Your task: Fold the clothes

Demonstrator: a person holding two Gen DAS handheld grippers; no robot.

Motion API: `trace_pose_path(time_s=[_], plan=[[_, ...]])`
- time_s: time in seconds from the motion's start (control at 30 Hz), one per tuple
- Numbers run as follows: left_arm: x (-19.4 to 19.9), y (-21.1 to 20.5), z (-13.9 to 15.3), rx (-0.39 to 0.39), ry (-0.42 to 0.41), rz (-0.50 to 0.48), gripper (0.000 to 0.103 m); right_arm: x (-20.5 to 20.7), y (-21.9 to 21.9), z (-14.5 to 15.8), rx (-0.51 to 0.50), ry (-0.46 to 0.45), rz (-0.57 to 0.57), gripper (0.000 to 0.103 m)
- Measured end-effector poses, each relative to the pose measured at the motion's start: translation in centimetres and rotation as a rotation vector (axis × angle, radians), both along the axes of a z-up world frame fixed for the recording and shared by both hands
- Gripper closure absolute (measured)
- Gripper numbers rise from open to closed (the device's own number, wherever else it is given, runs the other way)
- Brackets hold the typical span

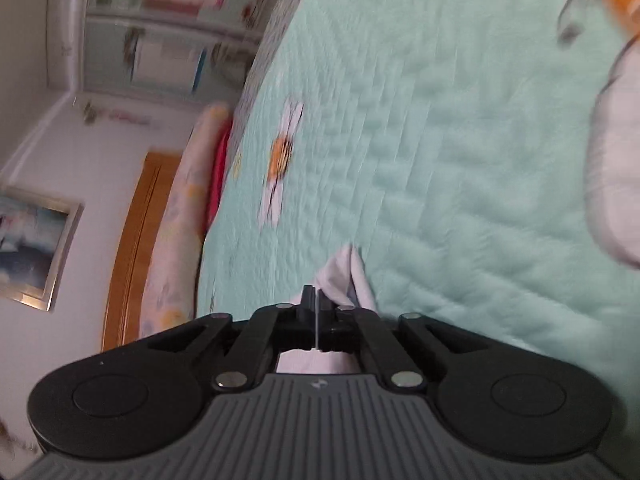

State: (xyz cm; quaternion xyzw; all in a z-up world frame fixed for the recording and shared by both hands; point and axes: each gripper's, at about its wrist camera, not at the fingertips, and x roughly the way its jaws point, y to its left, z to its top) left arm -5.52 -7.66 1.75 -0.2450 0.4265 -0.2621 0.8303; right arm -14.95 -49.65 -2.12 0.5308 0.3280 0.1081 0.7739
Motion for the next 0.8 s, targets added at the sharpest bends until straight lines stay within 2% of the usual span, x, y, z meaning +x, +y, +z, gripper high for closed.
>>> trace_pose_path(time_s=[0.03,0.1,0.13,0.17,0.2,0.27,0.3,0.33,0.37,0.4,0.43,0.47,0.53,0.67,0.8], plan=[[-1.2,0.3,1.1,0.002,-0.023,-0.014,0.084,-0.6,0.3,1.0,-0.025,-0.018,0.011,0.083],[-3.9,0.7,3.0,-0.005,-0.06,-0.05,0.083,-2.6,1.3,3.1,-0.083,-0.042,0.037,0.08],[-5.6,0.2,3.4,0.032,-0.068,-0.079,0.078,-3.8,2.1,4.2,-0.135,-0.045,0.048,0.08],[-7.3,-0.4,3.6,0.081,-0.075,-0.11,0.073,-5.0,2.9,5.3,-0.195,-0.043,0.056,0.08],[-9.0,-1.0,3.9,0.13,-0.082,-0.142,0.072,-6.2,3.8,6.4,-0.256,-0.04,0.064,0.08],[-12.1,-2.0,3.2,0.295,-0.04,-0.152,0.075,-8.2,5.8,8.4,-0.366,-0.011,0.081,0.076],[-13.4,-2.5,3.0,0.374,-0.014,-0.149,0.075,-9.2,6.8,9.3,-0.415,0.001,0.092,0.071],[-14.8,-3.0,3.3,0.439,-0.001,-0.139,0.075,-10.1,7.8,10.2,-0.461,0.007,0.106,0.061],[-16.2,-3.4,4.0,0.476,-0.01,-0.131,0.07,-11.0,8.7,11.0,-0.507,0.027,0.111,0.056],[-17.4,-3.6,4.9,0.483,-0.02,-0.122,0.067,-11.9,9.6,11.8,-0.552,0.054,0.11,0.047],[-18.4,-3.9,5.8,0.483,-0.03,-0.112,0.059,-12.7,10.4,12.5,-0.6,0.083,0.115,0.041],[-19.3,-4.0,6.8,0.473,-0.033,-0.099,0.048,-13.2,11.3,13.1,-0.649,0.107,0.128,0.04],[-20.1,-4.4,8.6,0.477,-0.026,-0.066,0.036,-14.0,13.0,14.1,-0.731,0.152,0.156,0.036],[-21.1,-5.2,10.8,0.57,0.022,0.013,0.032,-15.8,14.9,15.1,-0.786,0.253,0.189,0.033],[-21.7,-6.4,10.6,0.658,0.156,0.028,0.031,-17.4,16.7,16.7,-0.856,0.272,0.22,0.033]])
